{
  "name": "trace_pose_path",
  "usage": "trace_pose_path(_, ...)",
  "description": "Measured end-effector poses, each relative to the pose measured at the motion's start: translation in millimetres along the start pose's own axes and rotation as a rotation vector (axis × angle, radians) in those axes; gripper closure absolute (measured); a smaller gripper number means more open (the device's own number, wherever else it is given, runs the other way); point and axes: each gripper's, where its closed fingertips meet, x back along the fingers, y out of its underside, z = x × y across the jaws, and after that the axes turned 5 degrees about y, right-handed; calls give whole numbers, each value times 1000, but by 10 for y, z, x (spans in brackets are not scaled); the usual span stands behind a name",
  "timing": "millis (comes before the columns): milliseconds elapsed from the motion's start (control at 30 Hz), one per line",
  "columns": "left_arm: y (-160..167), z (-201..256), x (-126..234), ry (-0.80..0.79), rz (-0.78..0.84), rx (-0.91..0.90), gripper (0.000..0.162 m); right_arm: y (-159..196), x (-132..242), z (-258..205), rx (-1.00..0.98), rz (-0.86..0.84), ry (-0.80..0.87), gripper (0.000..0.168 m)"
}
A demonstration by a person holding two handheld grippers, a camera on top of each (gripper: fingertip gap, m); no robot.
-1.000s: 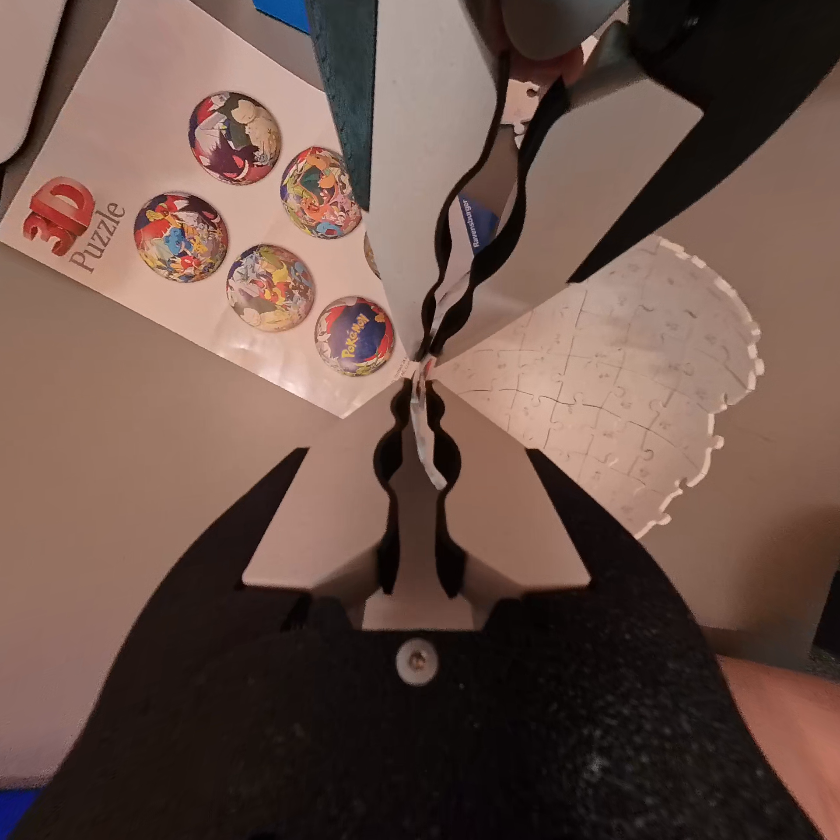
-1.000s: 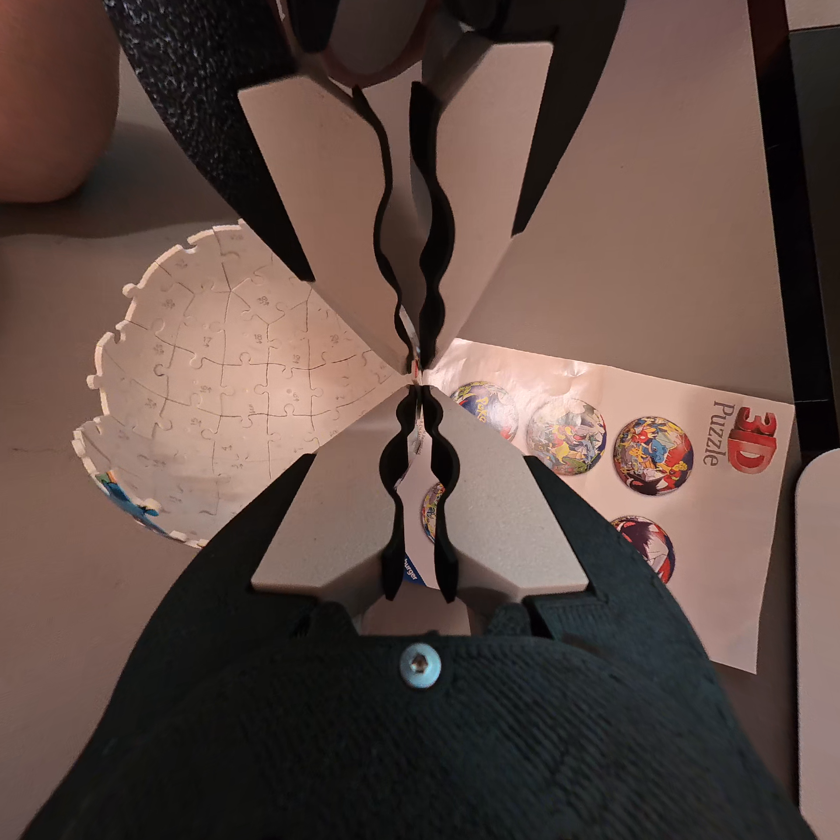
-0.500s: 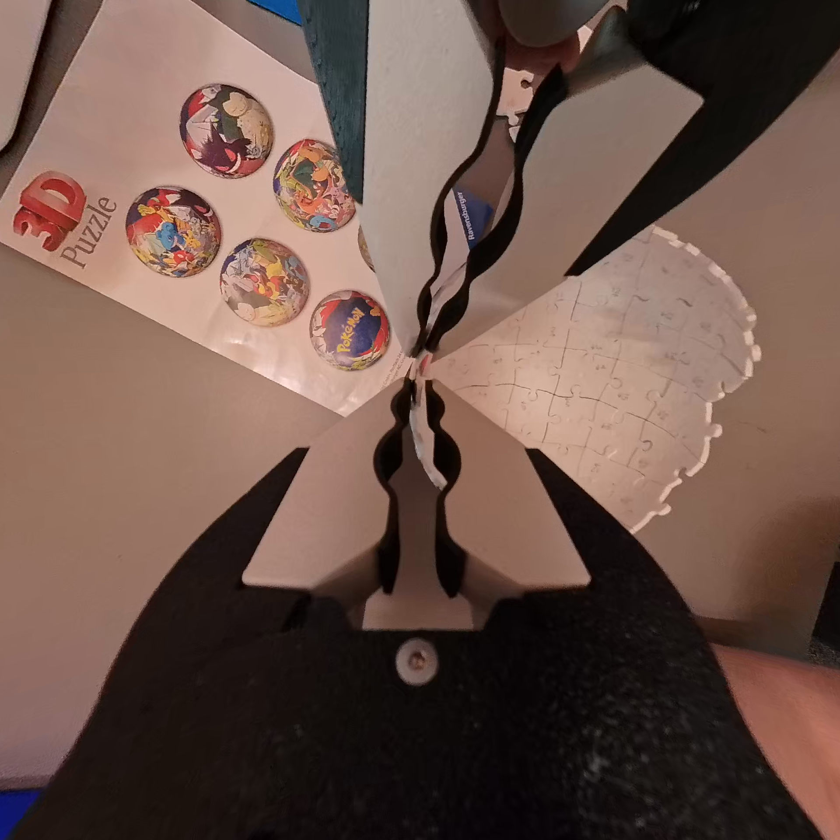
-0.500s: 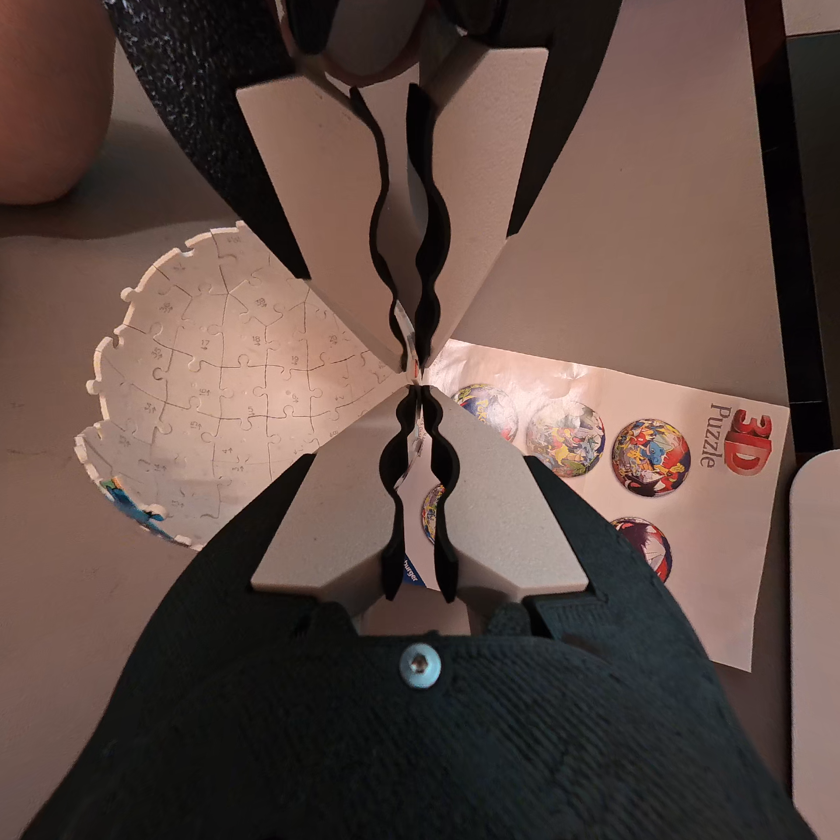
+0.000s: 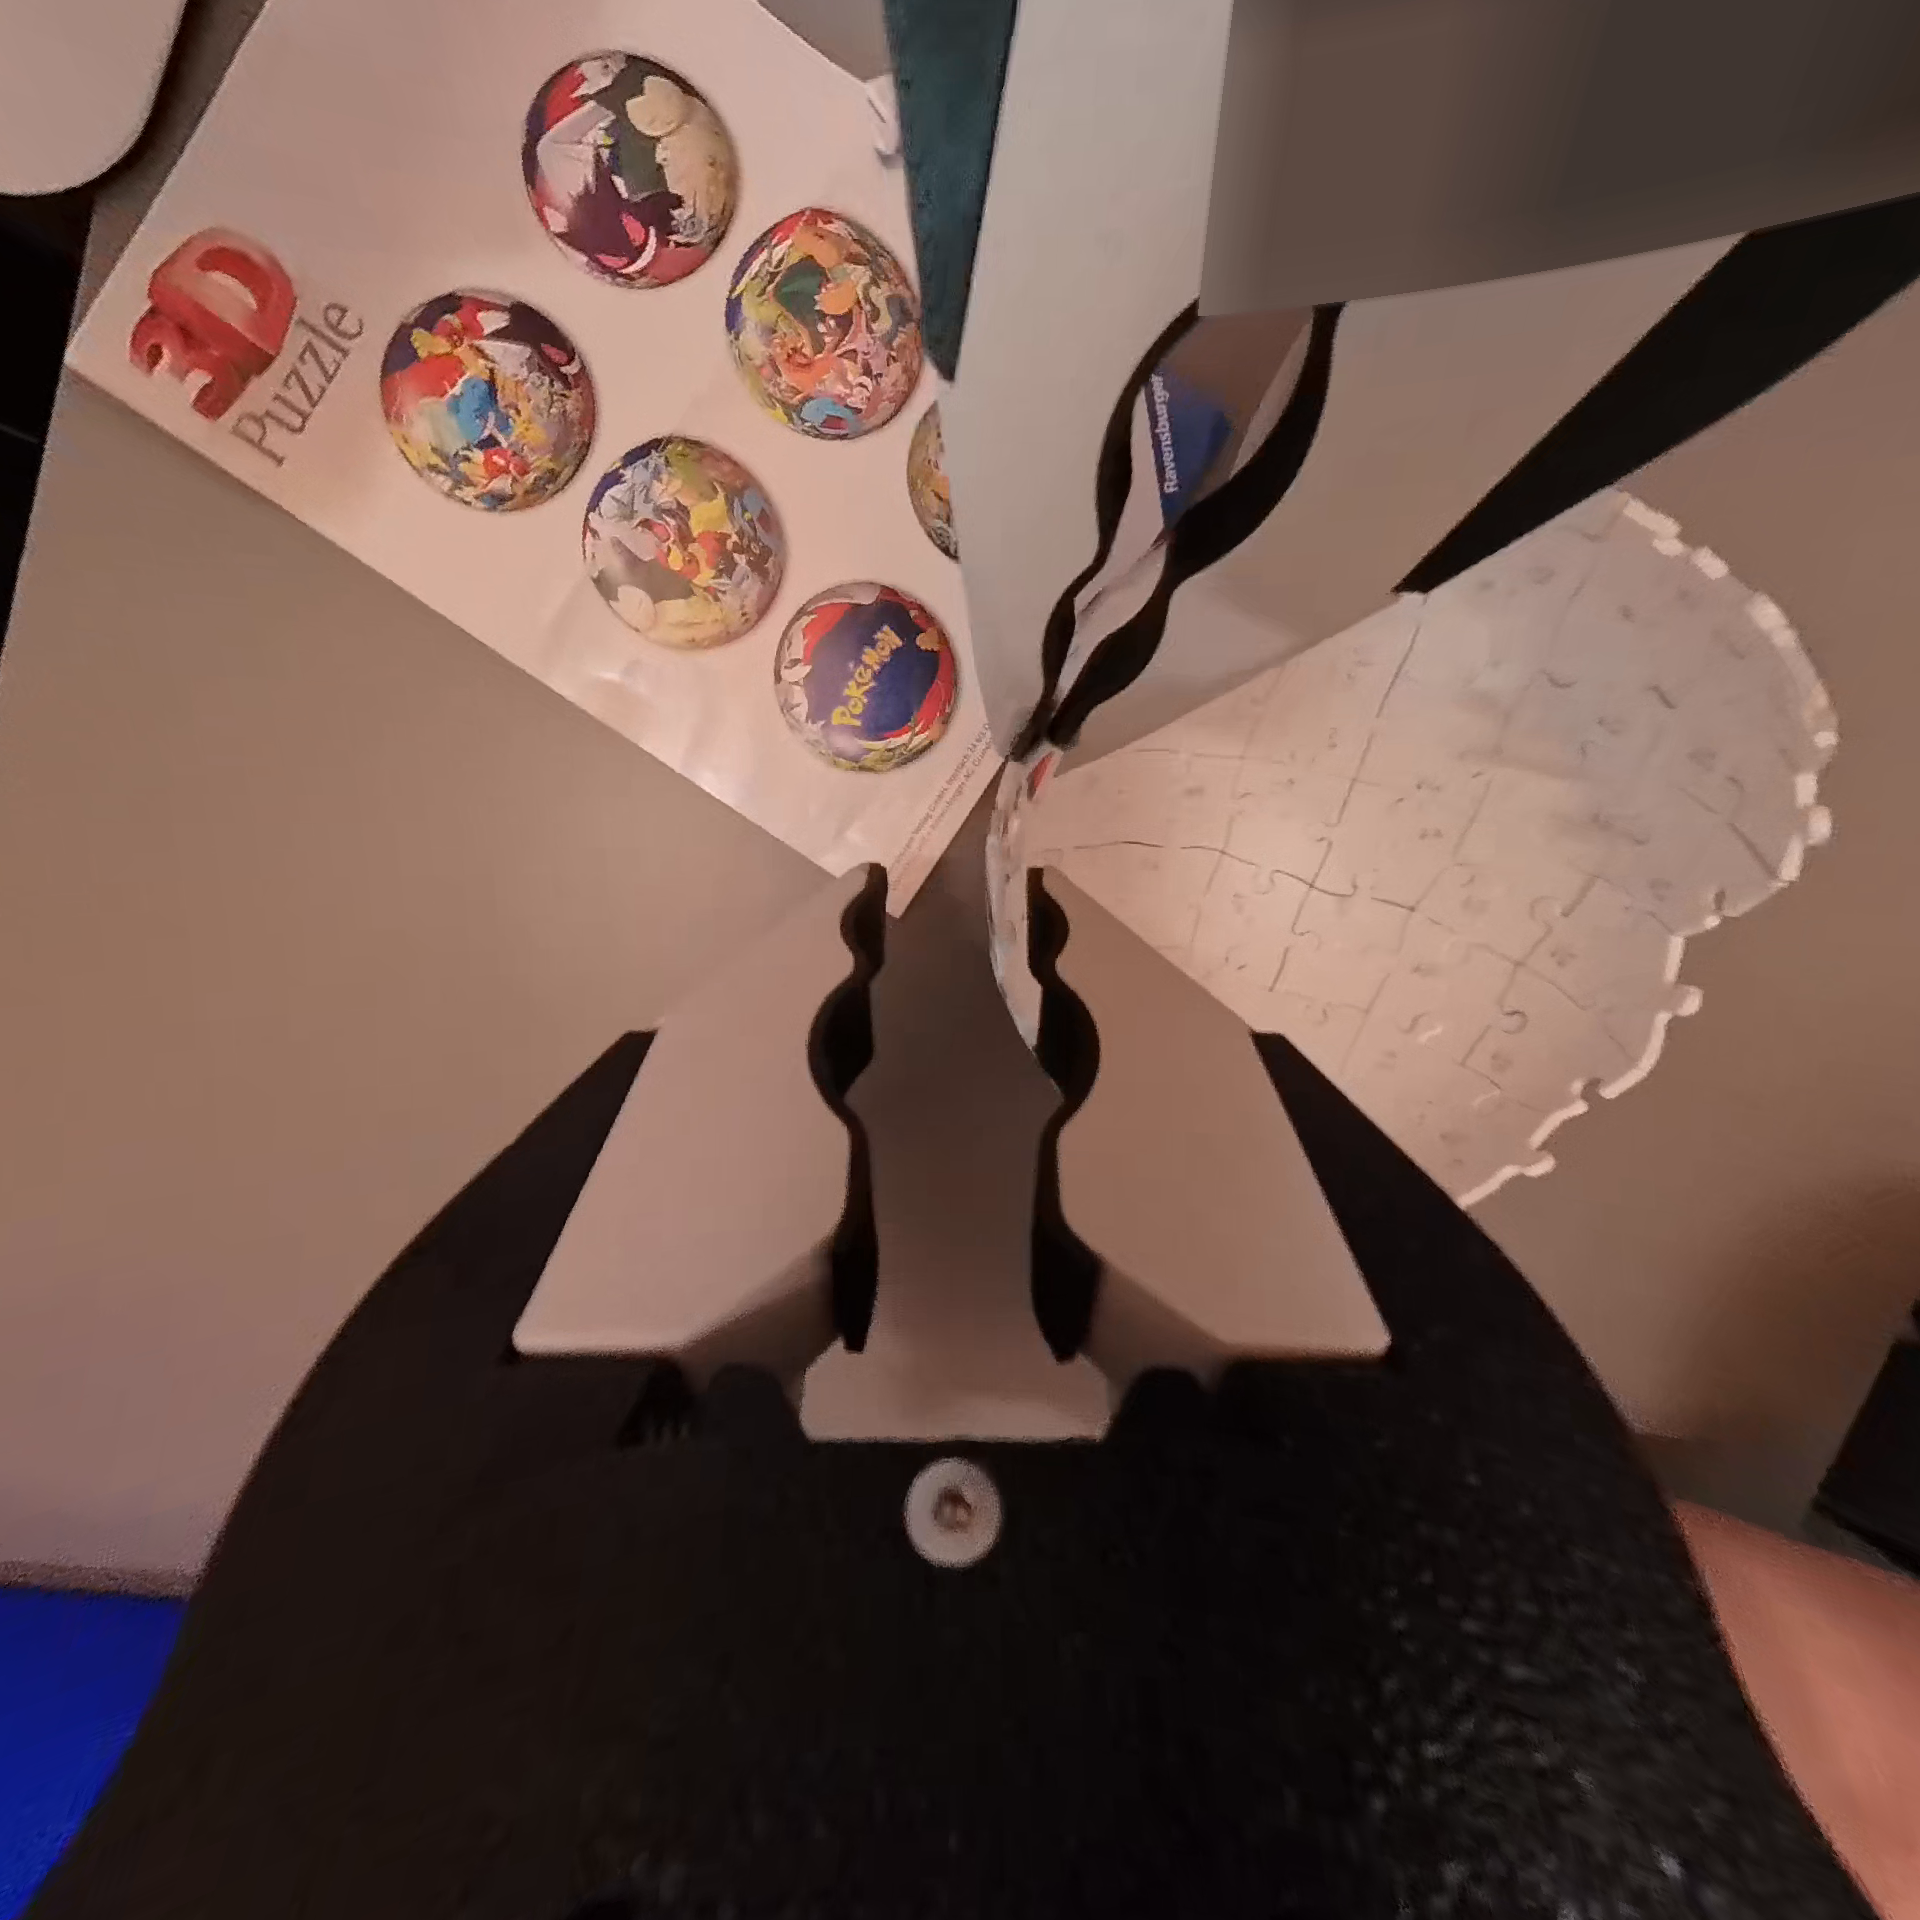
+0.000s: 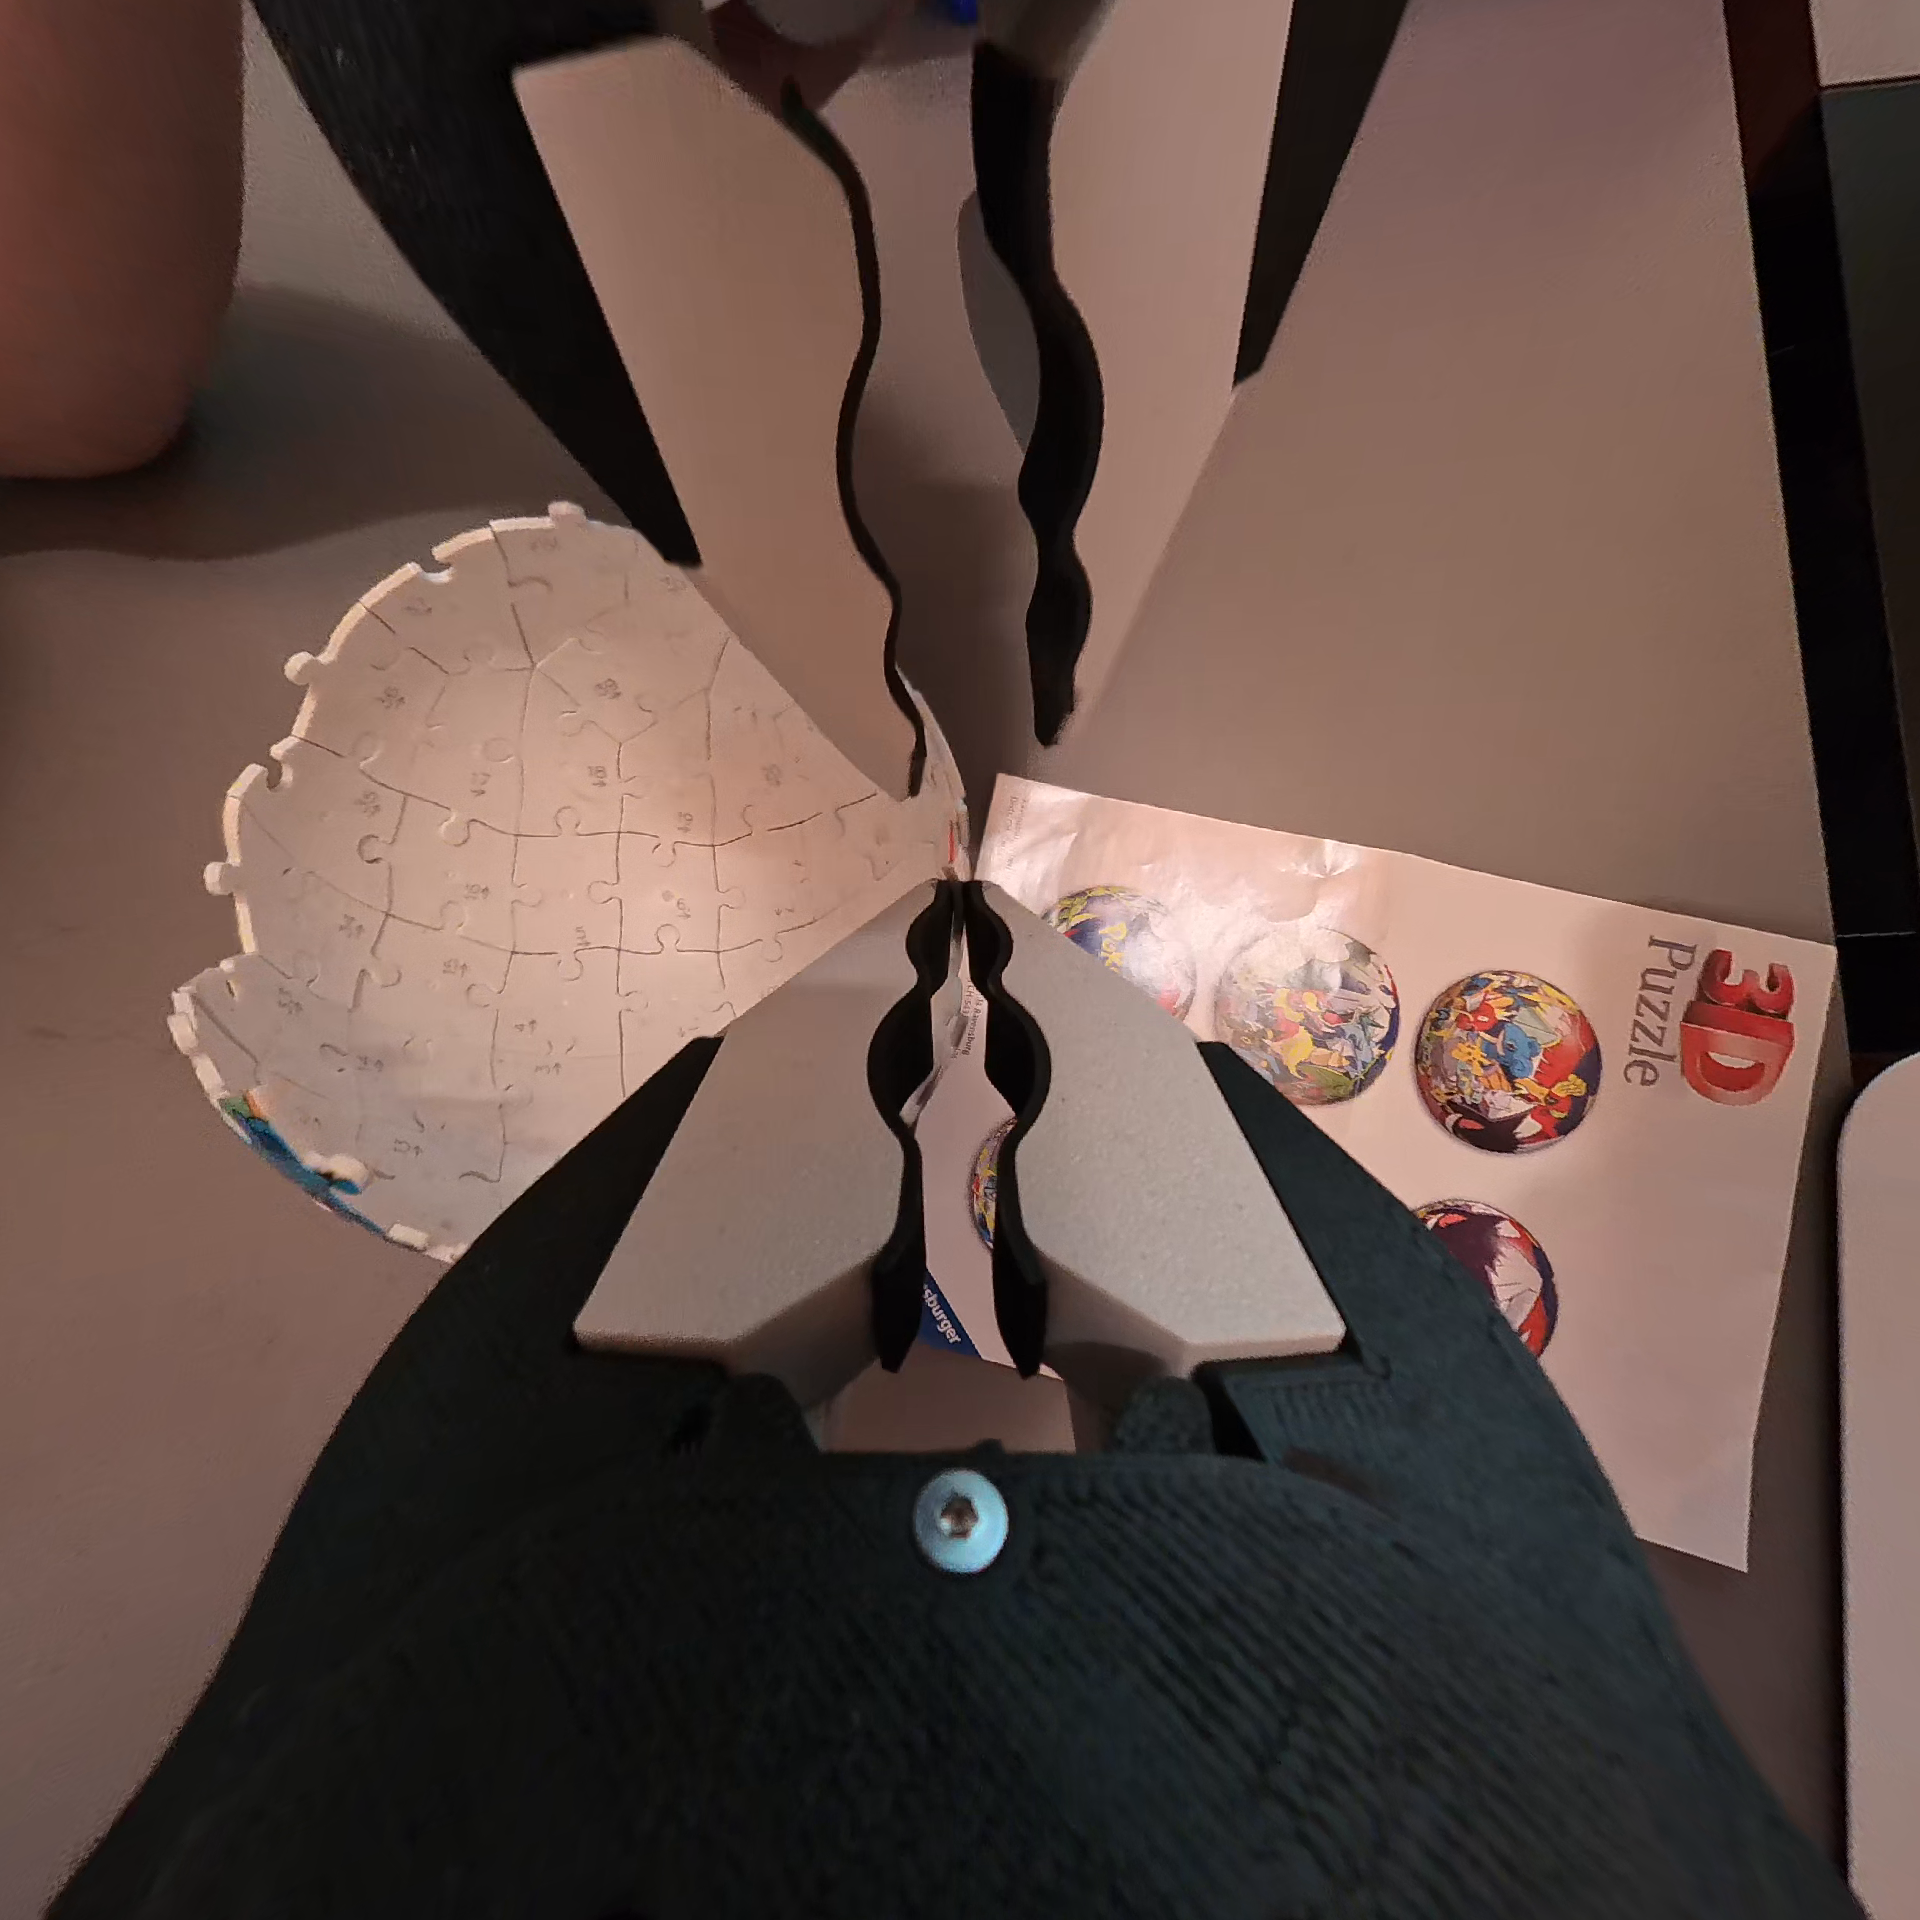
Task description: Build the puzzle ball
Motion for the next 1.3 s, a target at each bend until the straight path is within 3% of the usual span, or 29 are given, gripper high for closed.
trace_pose_path(33,-8,3,11,4,12,21,138,-2,-1,-3,1,0,-2,168)
trace_pose_path(267,-53,76,-16,57,29,35,154,1,-7,8,1,-6,5,168)
trace_pose_path(467,-78,87,-23,49,28,15,158,4,1,12,8,-21,18,168)
trace_pose_path(1300,-94,68,-47,11,11,-21,159,17,45,39,-17,-21,49,168)
